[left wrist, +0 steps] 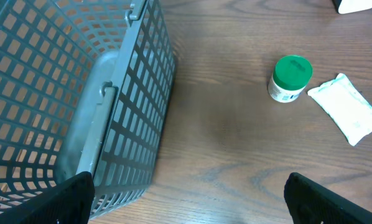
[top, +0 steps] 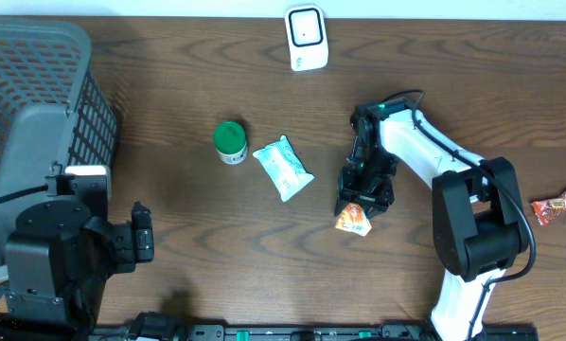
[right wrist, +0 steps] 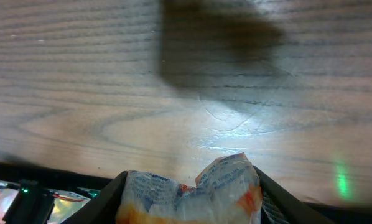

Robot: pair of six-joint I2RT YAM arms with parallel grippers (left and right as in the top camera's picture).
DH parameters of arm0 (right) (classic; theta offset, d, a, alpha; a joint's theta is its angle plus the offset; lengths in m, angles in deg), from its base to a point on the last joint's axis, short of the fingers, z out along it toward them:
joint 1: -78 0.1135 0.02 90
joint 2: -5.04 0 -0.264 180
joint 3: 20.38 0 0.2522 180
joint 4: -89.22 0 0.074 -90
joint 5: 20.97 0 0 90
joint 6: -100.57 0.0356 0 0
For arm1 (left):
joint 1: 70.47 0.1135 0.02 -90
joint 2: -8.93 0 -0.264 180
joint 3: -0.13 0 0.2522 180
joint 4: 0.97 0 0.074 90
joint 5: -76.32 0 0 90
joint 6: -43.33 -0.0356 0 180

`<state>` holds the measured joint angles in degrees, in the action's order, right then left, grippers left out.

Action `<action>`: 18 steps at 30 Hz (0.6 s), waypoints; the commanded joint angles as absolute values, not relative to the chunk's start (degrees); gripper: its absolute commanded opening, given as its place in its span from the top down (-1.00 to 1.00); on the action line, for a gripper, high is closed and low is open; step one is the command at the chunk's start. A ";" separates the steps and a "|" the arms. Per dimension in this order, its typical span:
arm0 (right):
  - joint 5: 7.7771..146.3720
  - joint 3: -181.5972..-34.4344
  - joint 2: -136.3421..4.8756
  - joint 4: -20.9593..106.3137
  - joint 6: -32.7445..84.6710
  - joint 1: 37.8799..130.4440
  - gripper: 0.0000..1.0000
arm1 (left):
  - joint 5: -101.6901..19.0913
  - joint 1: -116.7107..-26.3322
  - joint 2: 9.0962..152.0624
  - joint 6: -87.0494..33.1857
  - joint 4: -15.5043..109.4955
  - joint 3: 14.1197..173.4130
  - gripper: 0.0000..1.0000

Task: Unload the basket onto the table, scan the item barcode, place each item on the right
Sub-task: 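Regrasp the orange pack with the right gripper and lift it, then hold the orange pack in front of the white scanner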

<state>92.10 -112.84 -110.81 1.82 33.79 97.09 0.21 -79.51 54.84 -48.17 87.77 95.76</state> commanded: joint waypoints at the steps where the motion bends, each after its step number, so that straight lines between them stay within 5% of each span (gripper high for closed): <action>1: 93.15 -113.73 -110.38 3.43 33.64 98.21 -0.03 | 0.51 -79.27 54.80 -47.90 87.84 95.62 -0.95; 11: 106.77 -117.62 -110.38 18.89 33.66 98.62 0.04 | 0.51 -79.27 54.80 -47.90 87.84 95.62 -0.96; 18: 103.55 -127.46 -110.35 27.50 33.66 98.69 0.07 | 0.51 -79.27 54.80 -47.90 87.84 95.62 -0.96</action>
<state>103.47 -123.41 -110.84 24.94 33.79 98.31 0.21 -79.51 54.84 -48.17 87.77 95.76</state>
